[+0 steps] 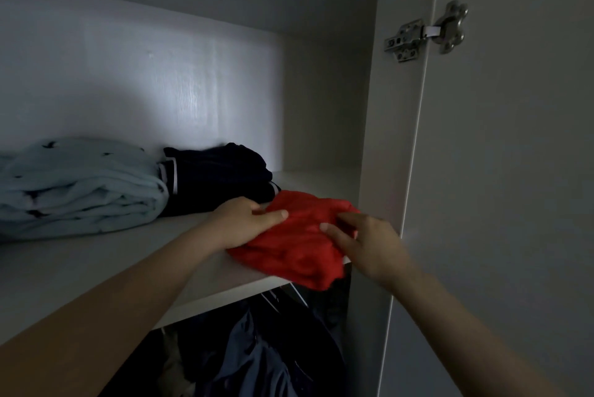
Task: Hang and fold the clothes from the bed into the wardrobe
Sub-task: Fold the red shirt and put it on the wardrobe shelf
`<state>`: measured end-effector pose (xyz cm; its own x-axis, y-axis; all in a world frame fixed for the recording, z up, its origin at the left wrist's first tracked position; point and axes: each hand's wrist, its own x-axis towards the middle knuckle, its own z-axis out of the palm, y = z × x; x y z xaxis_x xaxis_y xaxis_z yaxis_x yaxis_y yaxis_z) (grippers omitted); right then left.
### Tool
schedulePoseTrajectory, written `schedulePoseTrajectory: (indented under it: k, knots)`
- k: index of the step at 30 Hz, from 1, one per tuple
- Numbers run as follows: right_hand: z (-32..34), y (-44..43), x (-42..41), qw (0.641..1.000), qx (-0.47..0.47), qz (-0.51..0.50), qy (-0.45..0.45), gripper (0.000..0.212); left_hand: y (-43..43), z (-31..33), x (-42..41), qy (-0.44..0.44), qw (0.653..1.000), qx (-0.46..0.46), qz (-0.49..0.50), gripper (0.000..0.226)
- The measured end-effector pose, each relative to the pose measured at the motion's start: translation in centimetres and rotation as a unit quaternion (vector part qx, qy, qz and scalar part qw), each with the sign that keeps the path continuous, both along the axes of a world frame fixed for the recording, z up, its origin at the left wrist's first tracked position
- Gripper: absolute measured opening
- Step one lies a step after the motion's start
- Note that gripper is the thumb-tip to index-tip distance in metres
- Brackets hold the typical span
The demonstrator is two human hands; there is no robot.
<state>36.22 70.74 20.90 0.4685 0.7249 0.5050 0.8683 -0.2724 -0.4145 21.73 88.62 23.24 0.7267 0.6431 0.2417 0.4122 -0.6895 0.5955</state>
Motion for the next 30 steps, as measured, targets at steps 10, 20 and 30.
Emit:
schedulePoseTrajectory:
  k: [10, 20, 30]
  knots:
    - [1.3, -0.2, -4.1, 0.999, -0.002, -0.03, -0.03, 0.046, -0.1, -1.0, -1.8, -0.144, 0.865, -0.445, -0.181, 0.024]
    - [-0.3, 2.9, -3.8, 0.99, -0.108, -0.087, -0.001, 0.094, 4.5, -0.5, -3.5, -0.091, 0.993, 0.052, -0.05, 0.024]
    - [0.2, 7.1, 0.6, 0.984, -0.145, -0.085, -0.053, 0.072, 8.4, 0.9, 0.9, 0.119, 0.95, 0.287, -0.017, 0.069]
